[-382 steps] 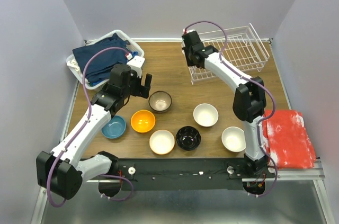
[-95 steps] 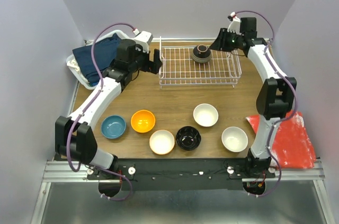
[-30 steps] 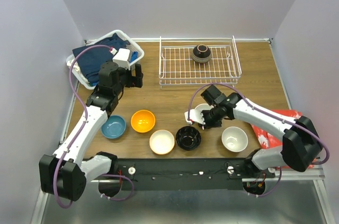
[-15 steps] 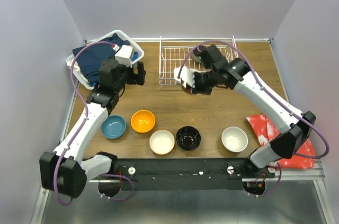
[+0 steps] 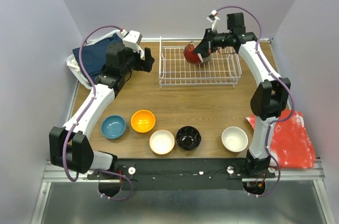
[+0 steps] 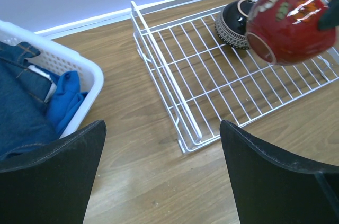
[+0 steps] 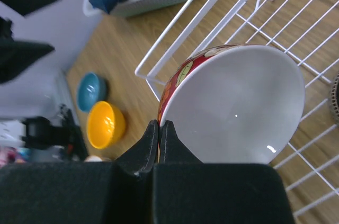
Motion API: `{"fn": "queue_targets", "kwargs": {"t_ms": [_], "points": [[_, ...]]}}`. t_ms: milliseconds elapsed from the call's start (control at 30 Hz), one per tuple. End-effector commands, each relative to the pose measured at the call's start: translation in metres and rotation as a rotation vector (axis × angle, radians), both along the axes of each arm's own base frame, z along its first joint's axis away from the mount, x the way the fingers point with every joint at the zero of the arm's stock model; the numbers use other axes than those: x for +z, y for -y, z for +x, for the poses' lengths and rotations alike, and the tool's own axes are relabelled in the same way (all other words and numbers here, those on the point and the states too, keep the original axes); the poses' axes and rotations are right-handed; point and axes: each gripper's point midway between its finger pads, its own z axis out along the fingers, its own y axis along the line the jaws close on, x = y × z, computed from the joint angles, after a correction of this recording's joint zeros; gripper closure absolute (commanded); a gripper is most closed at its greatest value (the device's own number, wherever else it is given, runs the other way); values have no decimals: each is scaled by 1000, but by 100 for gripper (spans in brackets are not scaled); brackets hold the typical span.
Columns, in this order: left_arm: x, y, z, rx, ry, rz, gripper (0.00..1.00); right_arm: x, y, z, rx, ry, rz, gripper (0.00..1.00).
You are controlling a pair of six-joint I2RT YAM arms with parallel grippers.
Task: Load the bowls into the dish rack
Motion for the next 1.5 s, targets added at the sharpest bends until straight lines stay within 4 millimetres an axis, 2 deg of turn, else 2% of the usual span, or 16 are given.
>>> {"fn": "queue_targets", "kwargs": {"t_ms": [0,33,133,167,267,333,433,467,500,667,967,1133,1367,1467], "points": [[5,21,5,-87,19,-42,2,51,-30,0,143,-124,310,99],[5,24,5,-101,17,-43,2,40,-33,5,150,-154,319,99],[-3,33,8,-153,28,-21,2,37,-35,20,142,-172,356,99],[-13,35,11,-164,14,-6,2,26,-34,30,129,-197,365,99],[-25,40,16,-195,-8,21,2,10,-29,52,92,-207,392,99],[-31,44,18,-214,-35,34,3,5,-27,62,83,-205,397,99],[-33,48,28,-224,-47,48,3,-13,-22,76,52,-232,409,99],[-32,50,34,-223,-47,50,2,-13,-20,80,50,-214,417,99],[-32,50,37,-220,-47,54,2,-23,-20,84,42,-243,421,99],[-35,55,50,-218,-67,68,3,-36,-15,100,20,-243,439,99],[-47,69,55,-248,-104,78,3,-62,-13,115,-18,-274,449,99],[-57,83,61,-272,-125,87,3,-66,-5,118,-38,-273,444,99],[-68,106,84,-277,-134,102,4,-69,21,125,-89,-274,429,98],[-71,116,96,-273,-129,106,4,-69,25,124,-92,-267,423,98]]}}
